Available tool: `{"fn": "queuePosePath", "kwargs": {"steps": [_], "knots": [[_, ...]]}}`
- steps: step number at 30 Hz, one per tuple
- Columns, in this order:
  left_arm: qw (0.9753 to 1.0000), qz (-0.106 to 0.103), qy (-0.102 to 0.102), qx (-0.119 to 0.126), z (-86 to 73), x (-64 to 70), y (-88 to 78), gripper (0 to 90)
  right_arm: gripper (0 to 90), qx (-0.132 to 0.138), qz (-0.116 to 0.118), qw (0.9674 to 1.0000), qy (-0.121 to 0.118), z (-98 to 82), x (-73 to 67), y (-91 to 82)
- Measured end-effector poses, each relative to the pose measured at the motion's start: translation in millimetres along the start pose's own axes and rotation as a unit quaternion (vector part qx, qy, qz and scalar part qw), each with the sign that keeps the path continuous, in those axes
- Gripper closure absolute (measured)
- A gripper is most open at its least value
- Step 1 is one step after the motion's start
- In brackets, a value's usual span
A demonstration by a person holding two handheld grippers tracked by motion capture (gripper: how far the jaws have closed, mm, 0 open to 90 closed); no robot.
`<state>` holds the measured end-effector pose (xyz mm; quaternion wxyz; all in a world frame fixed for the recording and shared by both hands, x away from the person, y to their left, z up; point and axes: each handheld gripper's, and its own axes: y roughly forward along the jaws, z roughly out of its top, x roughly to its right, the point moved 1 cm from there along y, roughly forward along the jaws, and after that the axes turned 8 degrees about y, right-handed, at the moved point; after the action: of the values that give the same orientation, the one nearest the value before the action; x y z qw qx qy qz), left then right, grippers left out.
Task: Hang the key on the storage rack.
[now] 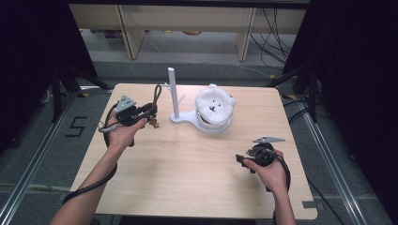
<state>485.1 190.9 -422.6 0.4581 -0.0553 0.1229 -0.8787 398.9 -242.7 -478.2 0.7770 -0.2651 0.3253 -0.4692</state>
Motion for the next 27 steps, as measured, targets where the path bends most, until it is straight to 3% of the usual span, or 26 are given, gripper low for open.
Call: {"fn": "queuePosePath", "kwargs": {"steps": [17,23,27], "knots": [[1.0,0.001,-0.005,0.0,10.0,-1.6,13.5,68.7,38.6,0.001,0.01,0.9999,0.005,-0.3,0.2,-0.1],[1.0,0.003,-0.008,-0.002,11.5,-2.8,17.5,68.7,38.6,-0.004,-0.003,1.0,0.004,-0.5,-0.7,-0.2],[0.9999,0.002,-0.01,-0.005,10.3,-2.8,20.6,68.6,38.6,-0.007,0.002,1.0,0.005,-0.6,-1.5,0.1]]}}
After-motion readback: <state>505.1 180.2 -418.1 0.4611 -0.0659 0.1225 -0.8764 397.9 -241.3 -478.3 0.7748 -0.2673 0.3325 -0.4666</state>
